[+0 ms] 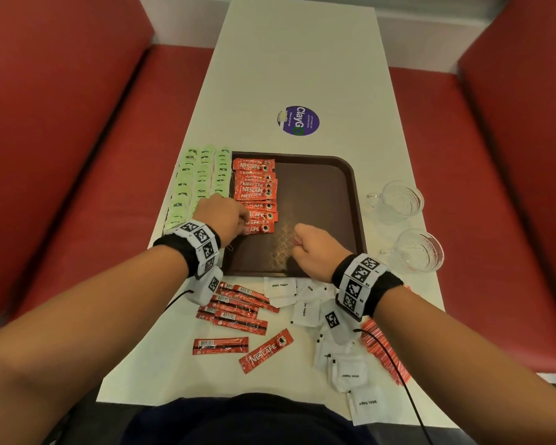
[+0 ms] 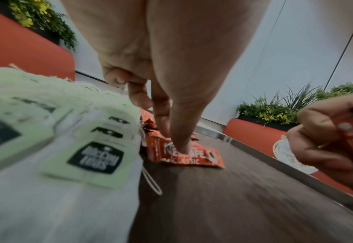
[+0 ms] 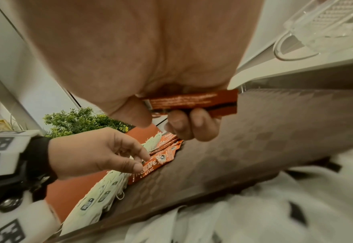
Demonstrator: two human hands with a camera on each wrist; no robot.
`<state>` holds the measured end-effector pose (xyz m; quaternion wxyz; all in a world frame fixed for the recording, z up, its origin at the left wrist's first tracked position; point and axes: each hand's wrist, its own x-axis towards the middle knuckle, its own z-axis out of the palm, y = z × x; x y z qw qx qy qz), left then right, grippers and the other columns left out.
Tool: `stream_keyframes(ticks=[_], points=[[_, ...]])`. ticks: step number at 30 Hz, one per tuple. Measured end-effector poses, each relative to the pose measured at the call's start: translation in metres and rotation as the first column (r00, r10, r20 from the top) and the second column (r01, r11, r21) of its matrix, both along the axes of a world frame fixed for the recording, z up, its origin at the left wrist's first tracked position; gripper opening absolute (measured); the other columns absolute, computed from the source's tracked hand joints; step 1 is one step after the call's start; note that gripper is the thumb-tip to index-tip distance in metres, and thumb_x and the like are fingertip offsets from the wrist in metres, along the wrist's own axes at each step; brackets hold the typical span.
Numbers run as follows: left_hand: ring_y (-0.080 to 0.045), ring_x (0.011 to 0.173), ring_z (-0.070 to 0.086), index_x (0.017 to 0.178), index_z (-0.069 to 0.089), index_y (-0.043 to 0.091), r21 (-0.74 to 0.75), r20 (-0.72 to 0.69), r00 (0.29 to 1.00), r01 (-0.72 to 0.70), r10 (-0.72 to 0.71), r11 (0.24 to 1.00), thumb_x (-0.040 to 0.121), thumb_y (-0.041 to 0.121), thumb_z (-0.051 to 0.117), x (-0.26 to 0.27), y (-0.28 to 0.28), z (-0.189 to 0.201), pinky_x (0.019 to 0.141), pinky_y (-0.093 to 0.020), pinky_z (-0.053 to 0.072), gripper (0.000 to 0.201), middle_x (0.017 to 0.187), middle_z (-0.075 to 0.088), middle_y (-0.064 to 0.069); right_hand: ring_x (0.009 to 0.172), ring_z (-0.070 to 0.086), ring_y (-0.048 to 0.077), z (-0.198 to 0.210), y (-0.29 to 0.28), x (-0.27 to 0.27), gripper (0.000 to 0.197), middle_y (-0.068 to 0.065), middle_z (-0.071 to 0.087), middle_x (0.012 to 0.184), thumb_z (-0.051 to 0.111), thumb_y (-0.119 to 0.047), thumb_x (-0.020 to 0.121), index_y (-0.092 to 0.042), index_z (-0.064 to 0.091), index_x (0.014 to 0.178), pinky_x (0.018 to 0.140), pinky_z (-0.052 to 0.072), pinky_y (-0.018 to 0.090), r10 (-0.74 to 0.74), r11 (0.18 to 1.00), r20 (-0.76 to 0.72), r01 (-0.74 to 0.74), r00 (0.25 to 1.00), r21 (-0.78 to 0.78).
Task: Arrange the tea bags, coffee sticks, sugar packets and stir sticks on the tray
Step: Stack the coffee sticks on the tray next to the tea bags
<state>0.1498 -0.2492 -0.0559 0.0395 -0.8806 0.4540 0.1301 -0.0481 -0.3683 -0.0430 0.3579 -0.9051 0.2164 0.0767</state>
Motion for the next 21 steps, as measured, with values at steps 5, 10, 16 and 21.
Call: stream_keyframes(ticks=[5,10,16,21], points=[[-0.019,0.105,0.057,0.105,0.069,0.036,-0.009,-0.023,1.0,0.01,-0.01,1.0,0.081,0.048,0.076,0.003,-0.008,-0.004,0.093,-0.042,0.048,0.028,0.104,0.069,0.008,0.068,0.049,0.018,-0.005,-0.001,0.003,0.023,-0.001,0.05,0.076,0.052,-0.014,0.091,-0.021,0.039,0.073,0.069,0.047,0.039,0.007,1.0,-0.018,-0.007,1.0,-0.013],[-0.021,0.108,0.055,0.106,0.07,0.039,0.056,-0.002,0.997,0.071,-0.071,0.996,0.086,0.049,0.071,0.003,-0.014,-0.005,0.092,-0.041,0.046,0.023,0.109,0.067,0.007,0.064,0.052,0.018,-0.008,-0.003,0.004,0.011,-0.001,0.057,0.075,0.052,-0.018,0.094,-0.02,0.044,0.085,0.061,0.042,0.031,-0.005,1.0,-0.008,0.005,1.0,-0.022],[-0.019,0.107,0.056,0.106,0.07,0.04,0.04,-0.004,0.996,0.088,-0.088,0.995,0.085,0.051,0.07,-0.001,-0.021,0.0,0.09,-0.039,0.046,0.024,0.106,0.069,0.008,0.066,0.057,0.019,-0.009,-0.005,0.007,0.011,0.002,0.06,0.078,0.055,-0.021,0.096,-0.019,0.044,0.094,0.062,0.049,0.033,-0.005,1.0,-0.025,0.005,1.0,-0.007],[-0.014,0.099,0.059,0.105,0.071,0.035,-0.138,-0.093,0.992,0.073,-0.086,0.988,0.085,0.05,0.07,-0.003,-0.017,0.004,0.087,-0.036,0.048,0.025,0.099,0.07,0.011,0.074,0.06,0.02,-0.008,-0.006,0.009,0.012,0.002,0.061,0.085,0.057,-0.013,0.09,-0.018,0.049,0.098,0.069,0.052,0.034,-0.023,1.0,-0.071,0.024,0.997,0.019]])
